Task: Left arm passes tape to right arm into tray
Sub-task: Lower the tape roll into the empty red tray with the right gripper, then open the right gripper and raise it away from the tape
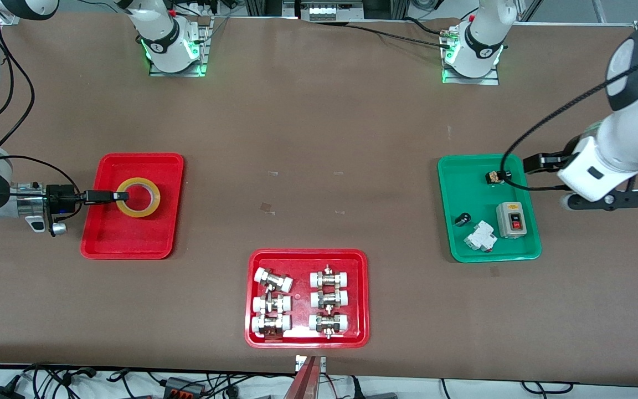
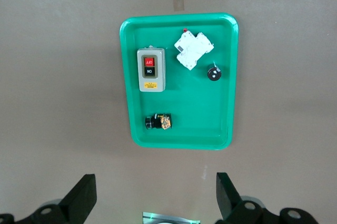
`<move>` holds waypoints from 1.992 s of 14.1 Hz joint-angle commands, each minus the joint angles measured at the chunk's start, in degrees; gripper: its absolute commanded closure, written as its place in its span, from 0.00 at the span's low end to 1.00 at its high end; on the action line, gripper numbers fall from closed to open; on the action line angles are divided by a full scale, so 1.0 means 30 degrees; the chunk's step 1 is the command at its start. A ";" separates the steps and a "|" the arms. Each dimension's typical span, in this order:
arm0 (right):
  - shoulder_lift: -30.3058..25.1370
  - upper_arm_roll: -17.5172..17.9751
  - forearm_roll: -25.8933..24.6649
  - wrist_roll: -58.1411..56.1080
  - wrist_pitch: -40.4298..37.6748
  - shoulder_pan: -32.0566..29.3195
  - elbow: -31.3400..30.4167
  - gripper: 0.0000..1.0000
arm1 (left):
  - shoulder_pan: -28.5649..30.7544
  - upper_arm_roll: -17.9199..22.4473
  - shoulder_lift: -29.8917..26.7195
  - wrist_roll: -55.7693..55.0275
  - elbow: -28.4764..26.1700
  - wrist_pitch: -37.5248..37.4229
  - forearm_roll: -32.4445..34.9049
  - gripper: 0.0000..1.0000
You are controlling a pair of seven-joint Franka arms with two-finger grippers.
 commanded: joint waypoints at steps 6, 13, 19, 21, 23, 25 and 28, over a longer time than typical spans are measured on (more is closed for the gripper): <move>0.0478 0.0276 -0.2824 -0.0566 0.0581 -0.0100 0.0290 0.00 | 0.1053 -0.0603 -0.3886 0.0292 -0.5021 0.3440 -0.0917 0.00; -0.0488 0.0306 -0.7570 -0.0302 0.1785 0.1773 0.1838 0.00 | 0.1115 -0.0872 -0.4265 0.1080 -0.5925 0.5114 -0.0946 0.00; -0.2682 0.0392 -1.0936 0.2815 0.1493 0.3530 0.4884 0.00 | 0.1614 -0.0843 -0.4207 0.2577 -0.5781 0.5000 -0.1298 0.00; -0.3854 0.0364 -1.2900 0.7439 0.0998 0.5196 0.5386 0.00 | 0.1614 -0.0872 -0.4529 0.2577 -0.5607 0.4939 -0.1328 0.00; -0.4996 0.0393 -1.3845 1.0848 0.0178 0.6255 0.5475 0.00 | 0.1614 -0.0872 -0.4589 0.2547 -0.5226 0.4474 -0.1386 0.00; -0.5992 0.0423 -1.3847 1.1301 -0.0060 0.6493 0.5563 0.00 | 0.1672 -0.0843 -0.4705 0.2752 -0.5225 0.4151 -0.1970 0.00; -0.6232 0.0189 -1.3846 1.1240 -0.0672 0.6260 0.7169 0.00 | 0.1701 -0.0843 -0.4735 0.2782 -0.5166 0.4002 -0.2322 0.00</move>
